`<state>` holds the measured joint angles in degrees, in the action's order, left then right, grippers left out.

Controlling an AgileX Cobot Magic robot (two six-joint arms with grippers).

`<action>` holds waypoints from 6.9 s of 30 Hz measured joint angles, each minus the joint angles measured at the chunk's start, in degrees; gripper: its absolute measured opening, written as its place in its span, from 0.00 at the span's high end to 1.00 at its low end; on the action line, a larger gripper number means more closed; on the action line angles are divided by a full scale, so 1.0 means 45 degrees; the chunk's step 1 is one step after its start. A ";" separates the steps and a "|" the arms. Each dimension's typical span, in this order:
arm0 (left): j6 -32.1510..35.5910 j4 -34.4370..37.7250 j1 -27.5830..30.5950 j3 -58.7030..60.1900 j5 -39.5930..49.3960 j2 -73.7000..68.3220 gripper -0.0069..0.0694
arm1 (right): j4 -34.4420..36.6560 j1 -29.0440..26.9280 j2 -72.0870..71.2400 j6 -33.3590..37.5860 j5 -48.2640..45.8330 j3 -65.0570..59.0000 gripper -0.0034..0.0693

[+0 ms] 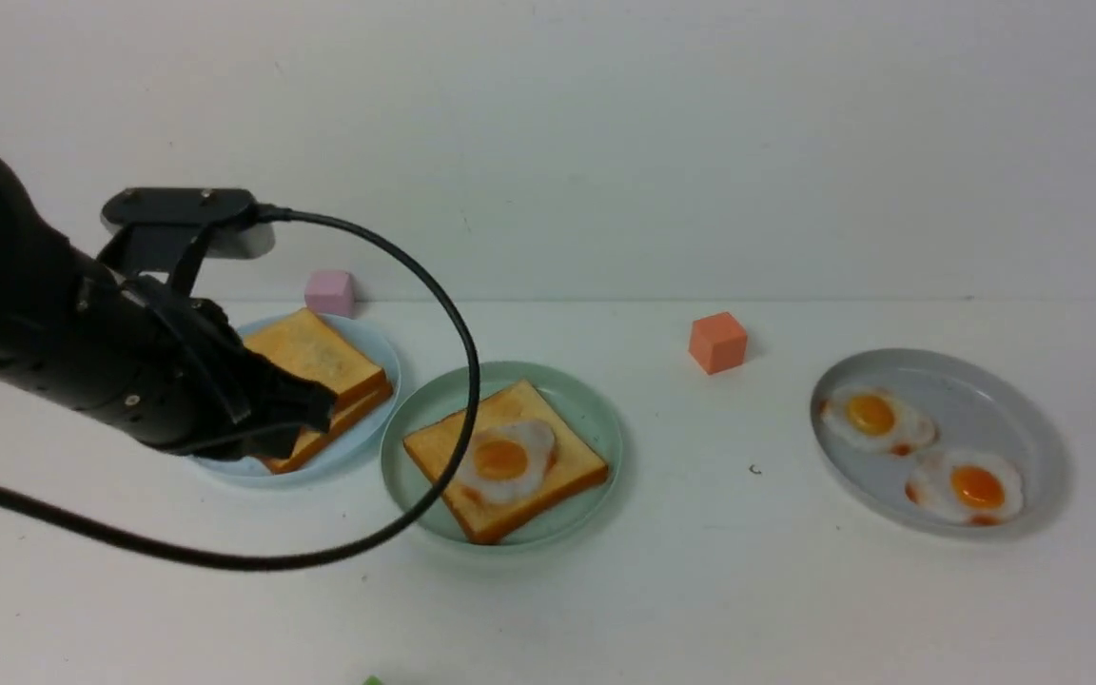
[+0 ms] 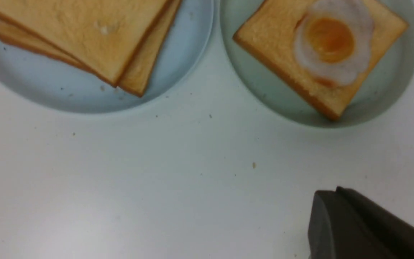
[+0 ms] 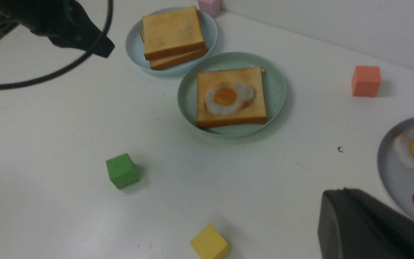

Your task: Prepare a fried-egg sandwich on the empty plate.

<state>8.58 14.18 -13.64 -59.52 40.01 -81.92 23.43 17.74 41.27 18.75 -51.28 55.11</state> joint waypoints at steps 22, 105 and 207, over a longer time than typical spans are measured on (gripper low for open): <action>-0.2031 -0.3010 -0.1044 -0.0052 -0.0307 -0.0096 0.91 | -0.1220 0.2907 -0.0089 0.0182 0.1829 -0.0293 0.94; 0.1383 -0.4220 -0.1589 -0.4551 0.0225 -0.3619 0.85 | -0.2333 0.2917 -0.0049 -0.0555 0.1286 -0.0308 0.89; -0.0374 -0.0638 -0.4731 1.2401 -0.8654 1.5163 0.93 | -0.3207 0.2917 -0.0172 -0.2101 -0.0511 -0.0308 0.96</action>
<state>6.90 11.31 -34.93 -3.71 1.07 -13.69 9.00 30.86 40.49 9.29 -53.58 53.72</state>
